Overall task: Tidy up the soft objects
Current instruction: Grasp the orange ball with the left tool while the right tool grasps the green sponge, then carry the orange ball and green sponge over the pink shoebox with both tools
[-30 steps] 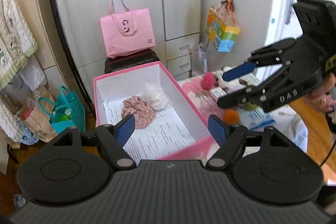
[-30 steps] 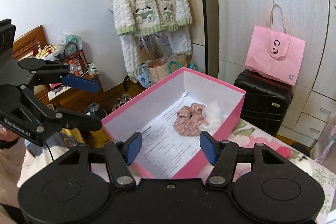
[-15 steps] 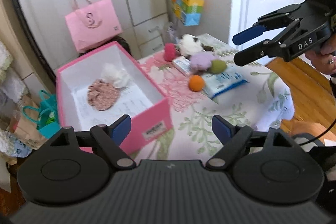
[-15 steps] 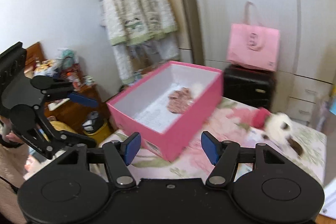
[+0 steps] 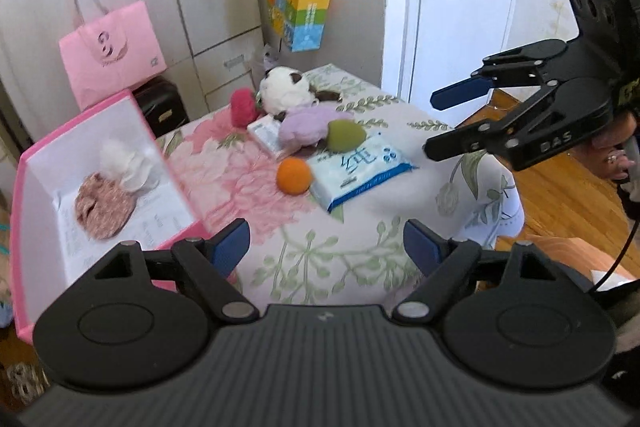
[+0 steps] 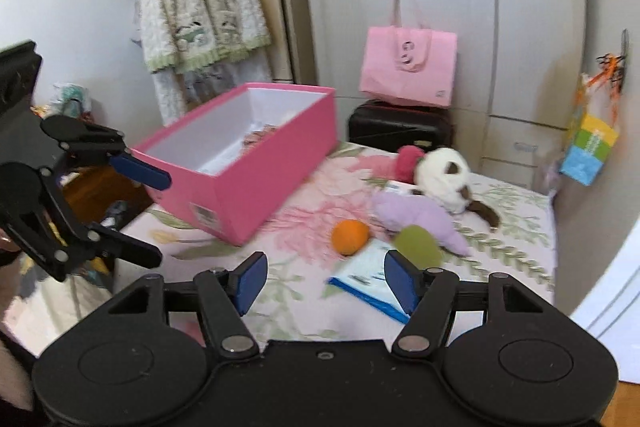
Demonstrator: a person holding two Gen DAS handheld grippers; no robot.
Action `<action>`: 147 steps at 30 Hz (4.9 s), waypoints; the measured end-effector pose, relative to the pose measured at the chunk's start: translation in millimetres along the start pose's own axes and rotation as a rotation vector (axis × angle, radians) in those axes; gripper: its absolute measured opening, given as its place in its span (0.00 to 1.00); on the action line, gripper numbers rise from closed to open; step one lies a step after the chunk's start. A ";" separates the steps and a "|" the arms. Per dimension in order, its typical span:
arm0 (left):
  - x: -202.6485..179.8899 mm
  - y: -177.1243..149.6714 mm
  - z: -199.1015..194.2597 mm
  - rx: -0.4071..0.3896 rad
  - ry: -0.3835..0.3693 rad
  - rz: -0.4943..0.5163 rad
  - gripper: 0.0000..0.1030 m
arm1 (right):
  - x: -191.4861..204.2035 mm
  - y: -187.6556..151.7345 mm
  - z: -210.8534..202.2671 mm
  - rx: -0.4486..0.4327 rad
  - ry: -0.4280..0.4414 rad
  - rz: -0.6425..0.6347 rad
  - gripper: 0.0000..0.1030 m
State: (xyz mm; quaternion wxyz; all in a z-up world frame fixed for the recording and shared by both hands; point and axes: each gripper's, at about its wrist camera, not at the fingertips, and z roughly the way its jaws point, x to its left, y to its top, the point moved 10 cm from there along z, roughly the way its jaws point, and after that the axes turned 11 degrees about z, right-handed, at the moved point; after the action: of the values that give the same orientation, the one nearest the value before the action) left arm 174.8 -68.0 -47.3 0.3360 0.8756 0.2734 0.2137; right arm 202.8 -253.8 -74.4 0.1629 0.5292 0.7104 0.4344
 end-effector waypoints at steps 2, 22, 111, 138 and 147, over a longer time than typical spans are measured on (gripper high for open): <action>2.6 2.7 9.6 -0.017 0.023 0.000 0.81 | -11.2 -2.3 7.1 -0.031 -0.056 -0.026 0.68; 19.5 17.2 117.9 -0.089 0.182 -0.125 0.77 | -75.5 -7.7 87.1 -0.094 -0.041 -0.018 0.68; 148.9 -46.7 -83.2 -0.109 0.329 -0.398 0.36 | 149.5 69.5 68.8 -0.023 0.327 -0.146 0.46; 319.7 -47.0 81.8 0.133 0.362 -0.471 0.37 | 149.8 146.4 296.9 0.144 0.204 -0.529 0.46; 330.9 -44.2 71.9 0.095 0.420 -0.475 0.62 | 138.3 154.3 308.7 0.149 0.211 -0.475 0.62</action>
State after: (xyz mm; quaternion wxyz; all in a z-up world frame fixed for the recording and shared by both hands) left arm 451.4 131.7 -64.6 0.2714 0.7386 0.5434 0.2923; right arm 456.9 16.7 -96.7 0.1459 0.3102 0.8577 0.3832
